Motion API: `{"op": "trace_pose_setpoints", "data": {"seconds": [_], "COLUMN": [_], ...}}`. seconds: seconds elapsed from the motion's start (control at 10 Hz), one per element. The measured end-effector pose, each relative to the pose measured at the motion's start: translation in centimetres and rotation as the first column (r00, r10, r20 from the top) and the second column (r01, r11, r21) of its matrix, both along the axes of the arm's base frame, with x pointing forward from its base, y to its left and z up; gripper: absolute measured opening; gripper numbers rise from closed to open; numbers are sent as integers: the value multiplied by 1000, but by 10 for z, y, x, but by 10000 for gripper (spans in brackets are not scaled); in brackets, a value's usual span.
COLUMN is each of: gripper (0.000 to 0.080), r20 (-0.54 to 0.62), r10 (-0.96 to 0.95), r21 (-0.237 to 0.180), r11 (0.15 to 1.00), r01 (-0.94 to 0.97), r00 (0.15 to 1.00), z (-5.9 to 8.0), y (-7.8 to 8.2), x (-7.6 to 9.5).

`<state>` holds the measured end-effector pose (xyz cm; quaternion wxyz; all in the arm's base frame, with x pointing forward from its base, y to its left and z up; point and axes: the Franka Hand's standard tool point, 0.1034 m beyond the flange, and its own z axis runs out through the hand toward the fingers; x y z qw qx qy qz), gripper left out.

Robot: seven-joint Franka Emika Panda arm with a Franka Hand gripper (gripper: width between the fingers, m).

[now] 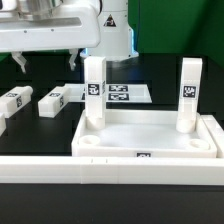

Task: Assemble desk

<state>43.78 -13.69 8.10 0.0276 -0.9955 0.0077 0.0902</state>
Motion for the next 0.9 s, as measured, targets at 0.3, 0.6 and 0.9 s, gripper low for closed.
{"op": "trace_pose_setpoints", "data": {"seconds": [0.3, 0.6, 0.9], "gripper": [649, 649, 649], "r20": [-21, -25, -25], "r10": [20, 27, 35], "r21": [-14, -27, -39], "r11": [1000, 999, 999], "r01": [-20, -28, -36], "r00": [1000, 999, 999], "z": [-18, -24, -25], "y": [4, 0, -3], "x": [1, 14, 42]}}
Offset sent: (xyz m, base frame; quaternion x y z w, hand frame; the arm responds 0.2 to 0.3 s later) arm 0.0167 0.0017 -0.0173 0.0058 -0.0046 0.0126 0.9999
